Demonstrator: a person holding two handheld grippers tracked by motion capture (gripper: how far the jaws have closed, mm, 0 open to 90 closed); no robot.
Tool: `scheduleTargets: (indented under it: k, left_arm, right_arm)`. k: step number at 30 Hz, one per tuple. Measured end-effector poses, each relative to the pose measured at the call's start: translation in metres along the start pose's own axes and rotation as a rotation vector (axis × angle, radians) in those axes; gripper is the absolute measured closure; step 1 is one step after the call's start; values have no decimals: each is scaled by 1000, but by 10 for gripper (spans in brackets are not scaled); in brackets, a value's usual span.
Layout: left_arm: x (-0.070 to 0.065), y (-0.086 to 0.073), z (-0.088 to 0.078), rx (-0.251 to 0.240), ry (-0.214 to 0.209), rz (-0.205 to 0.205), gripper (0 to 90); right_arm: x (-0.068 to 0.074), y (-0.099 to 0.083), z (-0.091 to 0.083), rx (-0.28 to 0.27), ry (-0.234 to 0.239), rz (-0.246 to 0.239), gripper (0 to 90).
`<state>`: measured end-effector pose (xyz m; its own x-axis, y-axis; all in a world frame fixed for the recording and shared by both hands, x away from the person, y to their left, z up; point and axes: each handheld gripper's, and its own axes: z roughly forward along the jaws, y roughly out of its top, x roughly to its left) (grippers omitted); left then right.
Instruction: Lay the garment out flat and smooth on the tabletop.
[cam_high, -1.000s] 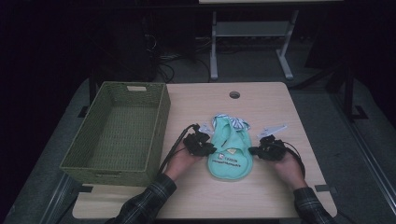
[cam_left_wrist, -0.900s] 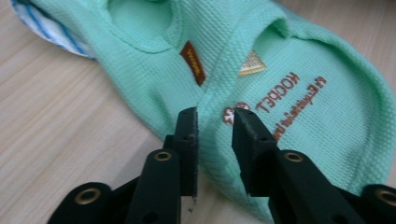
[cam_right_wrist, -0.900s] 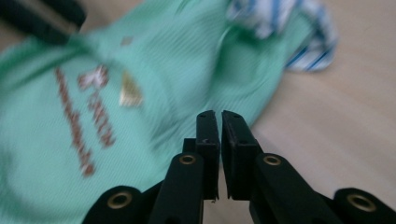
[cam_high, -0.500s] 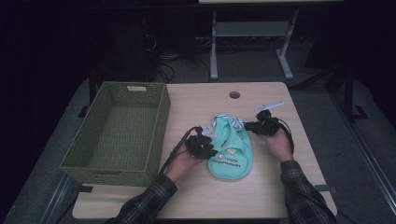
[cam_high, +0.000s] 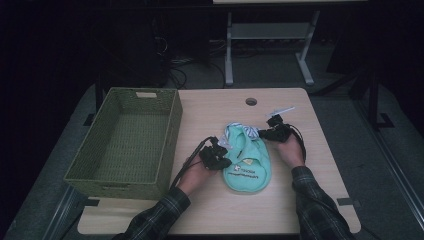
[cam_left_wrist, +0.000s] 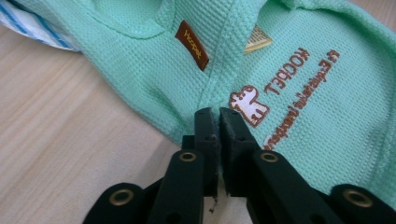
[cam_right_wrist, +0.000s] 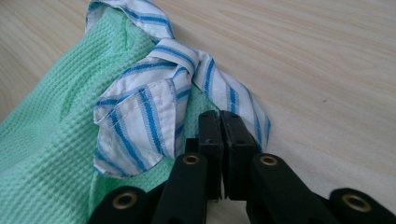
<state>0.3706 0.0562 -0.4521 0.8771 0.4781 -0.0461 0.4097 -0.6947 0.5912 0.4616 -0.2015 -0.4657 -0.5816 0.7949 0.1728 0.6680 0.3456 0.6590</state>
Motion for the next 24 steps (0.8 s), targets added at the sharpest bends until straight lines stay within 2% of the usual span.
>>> scheduleTargets:
  k: [4, 8, 11, 15, 19, 22, 24]
  left_arm:
    - [0, -2, -7, 1, -2, -7, 876]
    - [-2, -8, -15, 6, -6, -16, 878]
    - [-4, -12, -18, 4, -18, -19, 878]
    - [-8, -13, -18, -5, -23, -10, 852]
    - [-6, -10, -24, -43, -15, -20, 766]
    - [-3, -7, -29, -66, -10, -30, 774]
    - [0, -4, -31, -77, -9, -36, 831]
  right_arm:
    - [1, 3, -4, 1, -17, -21, 887]
    - [-2, 9, -8, 17, -69, -58, 890]
    - [-4, 12, -7, 21, -83, -64, 891]
    - [-3, 13, -3, 8, -73, -60, 872]
    - [-1, 12, -8, -21, -62, -54, 774]
    - [0, 11, -19, -48, -46, -43, 791]
    - [1, 8, -26, -57, -29, -40, 848]
